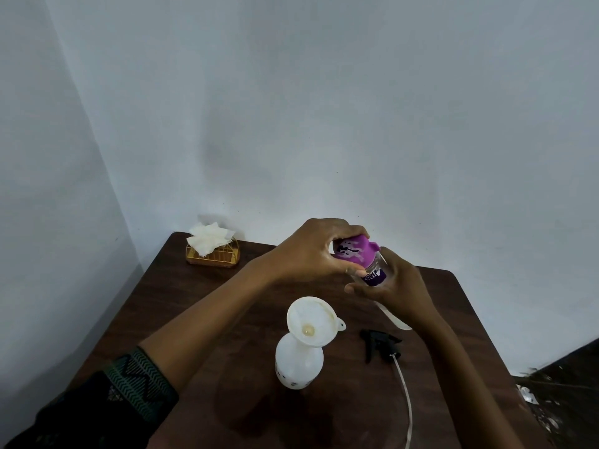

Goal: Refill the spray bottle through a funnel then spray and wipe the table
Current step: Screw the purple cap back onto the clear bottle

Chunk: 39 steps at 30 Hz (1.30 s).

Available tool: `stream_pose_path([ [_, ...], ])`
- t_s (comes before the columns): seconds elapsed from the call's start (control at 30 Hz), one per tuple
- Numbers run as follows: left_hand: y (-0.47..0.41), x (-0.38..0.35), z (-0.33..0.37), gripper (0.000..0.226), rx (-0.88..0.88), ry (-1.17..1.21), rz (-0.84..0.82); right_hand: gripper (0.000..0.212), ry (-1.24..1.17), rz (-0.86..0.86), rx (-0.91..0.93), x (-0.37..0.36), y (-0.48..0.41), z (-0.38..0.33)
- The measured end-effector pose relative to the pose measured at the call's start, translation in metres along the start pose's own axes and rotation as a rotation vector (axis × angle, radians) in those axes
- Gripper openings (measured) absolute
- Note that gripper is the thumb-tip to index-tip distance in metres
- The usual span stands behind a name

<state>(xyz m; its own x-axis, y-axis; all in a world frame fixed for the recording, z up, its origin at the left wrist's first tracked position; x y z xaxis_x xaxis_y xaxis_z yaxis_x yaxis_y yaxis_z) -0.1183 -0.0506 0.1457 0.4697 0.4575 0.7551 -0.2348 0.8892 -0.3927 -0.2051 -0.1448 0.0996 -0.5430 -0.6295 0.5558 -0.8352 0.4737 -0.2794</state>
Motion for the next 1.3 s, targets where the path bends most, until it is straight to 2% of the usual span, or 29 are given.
stream_pose_path([
  [0.2, -0.008, 0.004, -0.005, 0.057, -0.012, -0.110, 0.048, 0.053, -0.070, -0.088, -0.059, -0.010, -0.015, 0.008],
  [0.4, -0.016, -0.002, -0.024, 0.060, -0.024, -0.335, 0.024, 0.056, -0.091, -0.133, -0.051, -0.023, -0.046, 0.014],
  [0.57, -0.003, 0.009, -0.090, 0.065, 0.282, -0.050, -0.041, 0.063, -0.191, -0.079, -0.101, -0.066, -0.091, 0.031],
  [0.73, 0.039, 0.024, -0.181, 0.040, 0.536, -0.026, -0.078, 0.068, -0.248, -0.072, -0.191, -0.120, -0.137, 0.064],
  [0.83, 0.063, 0.019, -0.224, 0.037, 0.659, -0.001, -0.152, 0.069, -0.279, -0.075, -0.227, -0.146, -0.160, 0.076],
  [1.03, 0.104, -0.008, -0.264, 0.038, 0.764, 0.122, -0.179, 0.063, -0.345, -0.056, -0.292, -0.183, -0.197, 0.092],
  [1.3, 0.107, -0.033, -0.274, 0.041, 0.775, 0.208, -0.244, 0.067, -0.307, -0.097, -0.268, -0.208, -0.228, 0.094],
])
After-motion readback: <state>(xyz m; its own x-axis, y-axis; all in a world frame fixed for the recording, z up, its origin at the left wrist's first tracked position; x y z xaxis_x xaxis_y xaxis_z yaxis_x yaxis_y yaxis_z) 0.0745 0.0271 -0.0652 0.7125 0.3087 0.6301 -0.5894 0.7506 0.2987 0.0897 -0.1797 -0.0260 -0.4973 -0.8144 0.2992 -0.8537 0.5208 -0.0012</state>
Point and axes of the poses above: each hand's wrist, its own y-axis away from the middle knuckle, its own x-axis out of the back of the hand, z = x × y, the point moved 9 cm from there along -y, towards the middle knuckle, and after that the axes turned 11 degrees about -y, right-handed, at the moved point
